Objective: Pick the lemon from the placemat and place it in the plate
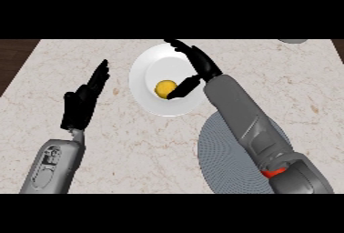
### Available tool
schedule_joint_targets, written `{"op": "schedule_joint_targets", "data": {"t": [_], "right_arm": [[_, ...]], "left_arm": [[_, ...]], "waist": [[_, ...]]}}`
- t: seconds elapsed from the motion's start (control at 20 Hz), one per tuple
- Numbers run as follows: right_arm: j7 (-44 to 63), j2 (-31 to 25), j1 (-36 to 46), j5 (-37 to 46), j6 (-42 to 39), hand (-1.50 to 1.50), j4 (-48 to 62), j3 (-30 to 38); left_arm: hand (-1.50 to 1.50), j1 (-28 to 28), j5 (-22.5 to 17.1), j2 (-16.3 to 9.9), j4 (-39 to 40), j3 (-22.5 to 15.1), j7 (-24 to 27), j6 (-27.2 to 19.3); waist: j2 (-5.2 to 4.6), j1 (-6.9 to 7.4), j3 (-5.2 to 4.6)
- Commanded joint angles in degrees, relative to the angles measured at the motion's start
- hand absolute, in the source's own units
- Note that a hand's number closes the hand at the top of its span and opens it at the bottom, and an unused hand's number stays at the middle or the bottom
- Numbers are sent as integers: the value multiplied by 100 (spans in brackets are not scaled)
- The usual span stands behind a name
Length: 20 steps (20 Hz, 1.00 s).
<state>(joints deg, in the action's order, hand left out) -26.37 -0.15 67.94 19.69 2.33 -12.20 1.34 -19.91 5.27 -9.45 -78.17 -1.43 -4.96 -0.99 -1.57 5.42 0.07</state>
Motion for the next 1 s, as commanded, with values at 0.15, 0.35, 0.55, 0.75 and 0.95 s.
{"op": "schedule_joint_targets", "data": {"t": [0.15,0.35,0.55,0.75,0.95], "right_arm": [[-100,-680,62,-700,-257,-150,131,827],[-220,-1152,1,-796,-607,-150,285,982],[-395,-1785,-14,-724,-1195,-150,409,960],[-608,-2086,-231,-685,-1470,-150,527,960],[-911,-2343,-415,-643,-1620,-150,560,955]], "left_arm": [[0,201,94,33,-5,-4,61,-103],[0,296,20,-39,226,143,400,-26],[0,218,36,-62,86,98,268,19],[0,-68,1,19,-48,60,-125,8],[0,-74,141,98,-194,-52,-132,-115]], "waist": [[8,-207,-1],[-12,-205,-4],[-49,-109,2],[-65,-80,11],[-107,6,19]]}}
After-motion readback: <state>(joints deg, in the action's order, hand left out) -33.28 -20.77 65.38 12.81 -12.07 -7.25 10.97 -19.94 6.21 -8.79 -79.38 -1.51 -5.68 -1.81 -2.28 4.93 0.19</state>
